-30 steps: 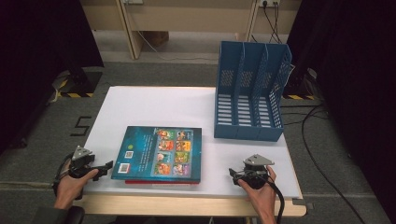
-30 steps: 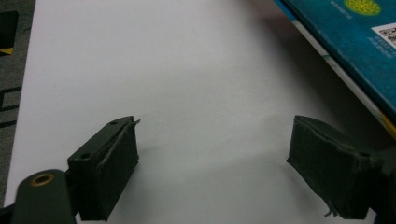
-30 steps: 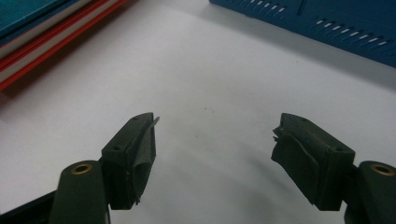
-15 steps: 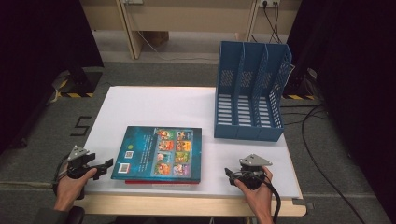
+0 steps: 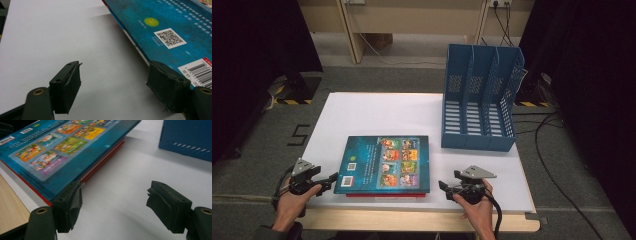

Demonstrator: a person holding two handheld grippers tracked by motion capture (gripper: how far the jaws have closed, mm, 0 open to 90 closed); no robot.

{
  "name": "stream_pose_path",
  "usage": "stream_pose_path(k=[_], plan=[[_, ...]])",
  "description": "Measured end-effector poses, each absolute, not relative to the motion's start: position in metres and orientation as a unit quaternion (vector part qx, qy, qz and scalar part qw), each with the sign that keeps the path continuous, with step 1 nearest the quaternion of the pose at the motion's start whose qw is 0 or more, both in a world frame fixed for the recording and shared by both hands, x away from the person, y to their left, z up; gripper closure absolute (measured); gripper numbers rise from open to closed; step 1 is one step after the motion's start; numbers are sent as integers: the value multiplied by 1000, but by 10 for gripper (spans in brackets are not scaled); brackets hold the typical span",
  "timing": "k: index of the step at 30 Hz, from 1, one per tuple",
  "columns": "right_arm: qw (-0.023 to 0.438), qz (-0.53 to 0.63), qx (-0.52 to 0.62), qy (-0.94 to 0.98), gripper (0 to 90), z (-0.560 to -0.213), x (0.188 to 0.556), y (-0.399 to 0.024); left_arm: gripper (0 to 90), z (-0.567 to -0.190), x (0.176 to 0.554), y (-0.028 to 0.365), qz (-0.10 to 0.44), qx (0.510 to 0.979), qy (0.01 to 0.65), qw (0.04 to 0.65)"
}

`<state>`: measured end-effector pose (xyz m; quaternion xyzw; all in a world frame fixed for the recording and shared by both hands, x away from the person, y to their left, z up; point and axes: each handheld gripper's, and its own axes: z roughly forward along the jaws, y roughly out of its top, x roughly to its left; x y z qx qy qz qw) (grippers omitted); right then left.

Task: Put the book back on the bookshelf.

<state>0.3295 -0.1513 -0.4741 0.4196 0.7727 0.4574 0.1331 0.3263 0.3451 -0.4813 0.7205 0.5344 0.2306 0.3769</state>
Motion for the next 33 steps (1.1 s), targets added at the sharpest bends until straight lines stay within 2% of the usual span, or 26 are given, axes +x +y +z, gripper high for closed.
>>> stream_pose_path(k=[6, 12, 21, 23, 31, 33], plan=[[91, 489, 418, 760, 267, -476, 330, -140, 242, -479, 322, 327, 227, 739, 512, 376], [79, 483, 423, 763, 257, -481, 335, -134, 227, -478, 320, 312, 248, 752, 493, 362], [32, 503, 453, 736, 246, -487, 351, -131, 222, -474, 321, 309, 257, 753, 489, 358], [34, 501, 454, 736, 246, -488, 353, -130, 197, -472, 322, 310, 251, 751, 489, 367], [16, 509, 464, 725, 248, -492, 360, -126, 205, -471, 324, 305, 241, 757, 483, 368], [10, 507, 473, 721, 219, -494, 364, -123, 200, -471, 324, 299, 240, 760, 477, 369]])
